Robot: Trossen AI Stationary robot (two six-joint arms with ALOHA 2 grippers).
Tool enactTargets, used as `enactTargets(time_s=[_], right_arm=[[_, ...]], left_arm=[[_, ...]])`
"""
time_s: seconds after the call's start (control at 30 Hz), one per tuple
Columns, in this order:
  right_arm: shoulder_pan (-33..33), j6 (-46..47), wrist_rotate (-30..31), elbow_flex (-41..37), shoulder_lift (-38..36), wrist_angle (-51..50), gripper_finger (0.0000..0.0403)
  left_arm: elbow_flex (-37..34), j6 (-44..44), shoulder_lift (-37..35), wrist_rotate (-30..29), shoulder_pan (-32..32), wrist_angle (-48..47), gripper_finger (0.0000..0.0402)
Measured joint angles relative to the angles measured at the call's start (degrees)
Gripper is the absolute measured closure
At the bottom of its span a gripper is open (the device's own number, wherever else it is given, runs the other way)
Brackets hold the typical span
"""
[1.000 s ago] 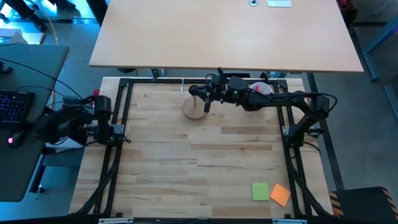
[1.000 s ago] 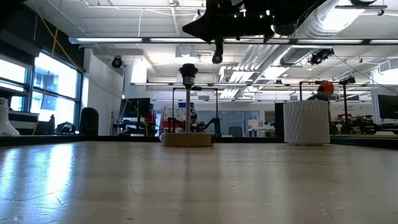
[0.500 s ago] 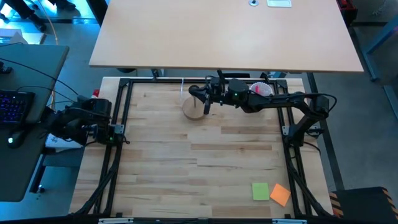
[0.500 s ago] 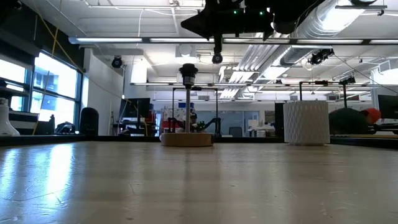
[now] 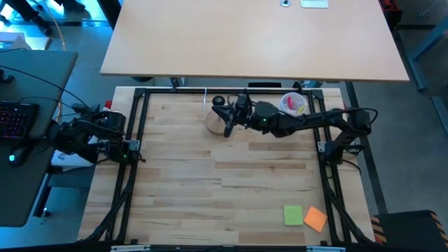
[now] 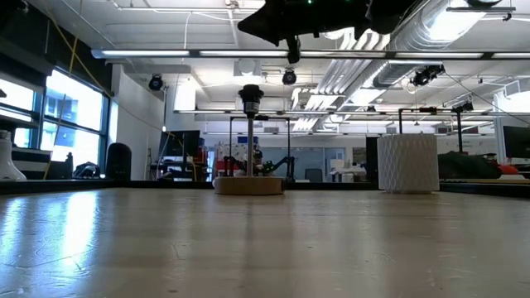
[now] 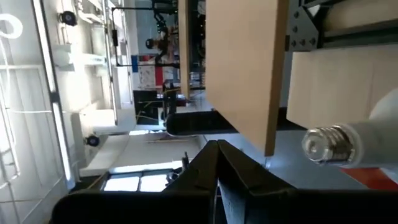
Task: Screw lightbulb
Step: Remove the lightbulb from the brown lamp
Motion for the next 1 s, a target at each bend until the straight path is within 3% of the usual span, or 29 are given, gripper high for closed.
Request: enactTargets(time_s=[0.23, 0.43, 0.63, 0.77, 0.83, 1.0], right_arm=[[4.4, 0.2, 11.4, 0.0, 0.0, 0.0, 0.0402], [7.9, 0.2, 20.4, 0.0, 0.0, 0.0, 0.0402], [10.5, 1.3, 27.2, 0.0, 0.0, 0.0, 0.0402], [11.5, 2.2, 29.2, 0.0, 0.0, 0.1, 0.0402], [11.6, 2.5, 29.7, 0.0, 0.0, 0.3, 0.0402], [11.3, 2.8, 30.0, 0.0, 0.0, 1.3, 0.0402]], left_arm=[[0.0, 7.8, 0.0, -2.5, -0.1, 1.7, 0.0399], [0.4, 2.9, -0.7, -10.0, -0.1, 14.0, 0.0397], [9.2, 3.0, 4.8, -17.2, -0.1, -0.4, 0.0371], [12.2, 2.4, 9.0, -19.2, -0.1, -0.4, 0.034], [11.9, 3.0, 10.8, -22.1, -0.1, 0.4, 0.0323], [10.9, 3.3, 13.5, -22.8, -0.1, 0.2, 0.0275]])
